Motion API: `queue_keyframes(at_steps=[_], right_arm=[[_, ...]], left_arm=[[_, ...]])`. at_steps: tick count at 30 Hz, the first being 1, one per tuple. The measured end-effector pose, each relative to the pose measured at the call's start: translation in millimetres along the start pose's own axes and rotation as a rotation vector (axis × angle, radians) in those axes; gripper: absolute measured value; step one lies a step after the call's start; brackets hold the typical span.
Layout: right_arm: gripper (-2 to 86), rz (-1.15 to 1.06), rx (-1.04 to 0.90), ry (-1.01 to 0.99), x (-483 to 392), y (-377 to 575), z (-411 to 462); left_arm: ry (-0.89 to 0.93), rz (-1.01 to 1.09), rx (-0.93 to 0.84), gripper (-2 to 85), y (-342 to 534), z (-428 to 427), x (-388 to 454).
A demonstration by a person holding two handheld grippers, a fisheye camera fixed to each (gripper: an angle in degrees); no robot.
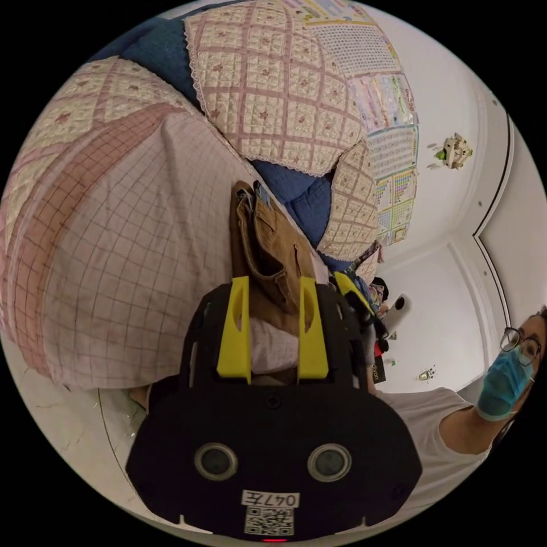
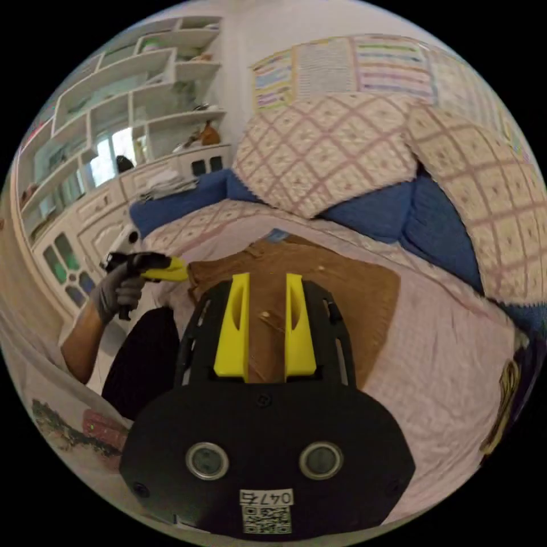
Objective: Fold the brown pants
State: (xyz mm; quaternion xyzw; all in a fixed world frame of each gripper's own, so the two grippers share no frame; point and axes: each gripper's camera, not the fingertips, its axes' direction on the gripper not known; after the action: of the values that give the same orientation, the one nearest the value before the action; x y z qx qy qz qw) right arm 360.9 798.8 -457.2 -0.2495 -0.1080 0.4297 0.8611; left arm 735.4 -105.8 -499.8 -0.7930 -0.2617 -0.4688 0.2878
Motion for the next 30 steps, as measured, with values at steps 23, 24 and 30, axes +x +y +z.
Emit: queue_keyframes(at_steps=[23, 24, 30], right_arm=[[12.2, -0.765, -0.182, 0.247, -168, 30, 259], [12.0, -0.793, -0.201, 0.263, -171, 33, 268], [2.7, -0.825, -0.081, 0.362, -157, 32, 302]], left_arm=[[0.042, -0.061, 0.056, 14.0, 163, 77, -39], [0.046, -0.063, 0.066, 14.2, 174, 78, -41], [0.151, -0.136, 0.101, 15.7, 212, 101, -61]])
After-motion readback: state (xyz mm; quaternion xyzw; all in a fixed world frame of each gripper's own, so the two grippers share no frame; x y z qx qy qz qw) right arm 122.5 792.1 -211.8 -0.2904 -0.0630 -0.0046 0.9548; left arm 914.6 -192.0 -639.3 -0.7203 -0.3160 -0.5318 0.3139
